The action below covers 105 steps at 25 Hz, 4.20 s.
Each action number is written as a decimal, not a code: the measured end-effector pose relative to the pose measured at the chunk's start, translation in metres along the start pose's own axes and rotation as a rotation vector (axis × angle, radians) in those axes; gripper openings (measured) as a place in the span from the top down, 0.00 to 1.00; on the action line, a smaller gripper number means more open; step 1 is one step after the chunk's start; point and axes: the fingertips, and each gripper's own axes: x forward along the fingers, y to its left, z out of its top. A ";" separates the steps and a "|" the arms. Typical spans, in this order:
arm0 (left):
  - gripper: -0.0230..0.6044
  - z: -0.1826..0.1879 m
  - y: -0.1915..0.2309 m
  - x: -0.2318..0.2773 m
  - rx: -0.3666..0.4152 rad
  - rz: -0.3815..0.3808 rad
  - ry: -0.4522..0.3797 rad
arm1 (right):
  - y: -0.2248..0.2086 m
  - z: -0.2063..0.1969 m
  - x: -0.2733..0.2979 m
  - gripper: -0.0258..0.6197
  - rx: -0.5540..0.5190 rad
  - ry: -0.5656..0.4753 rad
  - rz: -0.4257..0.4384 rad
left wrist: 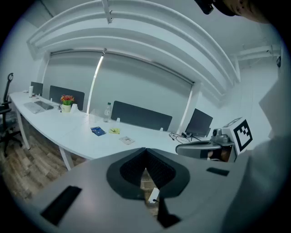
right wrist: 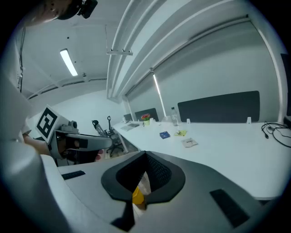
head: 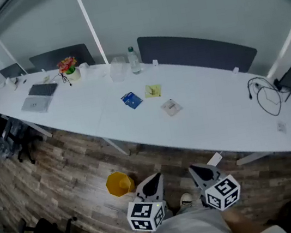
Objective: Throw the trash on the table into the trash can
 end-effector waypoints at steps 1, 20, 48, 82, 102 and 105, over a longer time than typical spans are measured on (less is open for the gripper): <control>0.96 0.000 0.000 -0.001 0.000 0.000 0.000 | 0.001 0.000 0.000 0.91 0.000 0.002 -0.001; 0.96 -0.004 0.038 -0.035 0.016 -0.059 0.012 | 0.013 0.017 0.002 0.91 -0.030 -0.076 -0.079; 0.96 0.063 0.091 0.092 -0.022 -0.002 0.006 | -0.108 0.071 0.102 0.91 -0.035 -0.025 -0.060; 0.96 0.089 0.129 0.185 -0.043 0.018 0.067 | -0.197 0.059 0.177 0.91 0.029 0.117 -0.109; 0.96 0.059 0.156 0.244 -0.064 0.010 0.131 | -0.276 0.001 0.238 0.81 0.126 0.227 -0.188; 0.96 0.053 0.158 0.249 -0.071 0.010 0.147 | -0.287 -0.011 0.244 0.78 0.145 0.257 -0.206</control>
